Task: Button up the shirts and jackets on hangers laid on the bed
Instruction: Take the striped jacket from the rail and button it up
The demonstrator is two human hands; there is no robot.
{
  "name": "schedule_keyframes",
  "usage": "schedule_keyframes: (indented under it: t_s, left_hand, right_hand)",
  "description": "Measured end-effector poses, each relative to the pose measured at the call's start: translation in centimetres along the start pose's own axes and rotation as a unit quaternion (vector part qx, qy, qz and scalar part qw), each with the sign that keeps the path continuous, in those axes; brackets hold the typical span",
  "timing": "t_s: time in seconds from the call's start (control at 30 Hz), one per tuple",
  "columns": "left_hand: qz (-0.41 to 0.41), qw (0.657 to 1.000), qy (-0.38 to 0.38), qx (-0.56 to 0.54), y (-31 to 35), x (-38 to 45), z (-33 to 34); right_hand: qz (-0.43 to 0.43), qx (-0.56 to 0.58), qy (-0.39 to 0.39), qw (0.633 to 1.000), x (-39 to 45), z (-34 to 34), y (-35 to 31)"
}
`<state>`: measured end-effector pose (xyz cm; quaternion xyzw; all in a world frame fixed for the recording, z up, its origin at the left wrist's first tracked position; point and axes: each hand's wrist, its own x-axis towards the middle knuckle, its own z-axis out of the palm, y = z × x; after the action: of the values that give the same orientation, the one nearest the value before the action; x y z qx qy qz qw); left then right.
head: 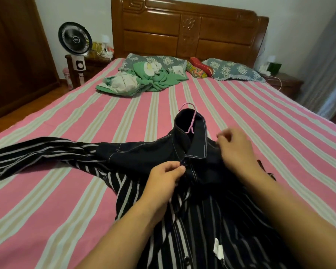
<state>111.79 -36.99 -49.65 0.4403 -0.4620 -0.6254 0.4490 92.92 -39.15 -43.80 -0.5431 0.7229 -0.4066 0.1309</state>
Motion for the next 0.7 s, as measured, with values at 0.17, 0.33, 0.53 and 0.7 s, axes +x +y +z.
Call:
schedule_keyframes:
  t_s: [0.17, 0.33, 0.53, 0.7]
  left_hand:
    - [0.000, 0.999, -0.040, -0.007, 0.3, -1.2, 0.8]
    - [0.125, 0.972, 0.041, 0.196, 0.9, -1.8, 0.2]
    - [0.102, 0.942, -0.019, 0.320, 0.0, 0.1, -1.3]
    - [0.070, 0.889, -0.014, 0.452, -0.6, 0.4, -1.8]
  right_hand:
    - [-0.121, 0.017, -0.116, 0.986, -7.4, 0.1, 0.5]
    - [-0.162, -0.002, -0.101, 0.982, -5.2, 1.0, -1.8]
    - [0.002, -0.021, -0.022, 1.000, 2.7, 4.0, -1.5]
    - [0.031, 0.164, -0.039, 0.985, 4.5, 1.2, -0.7]
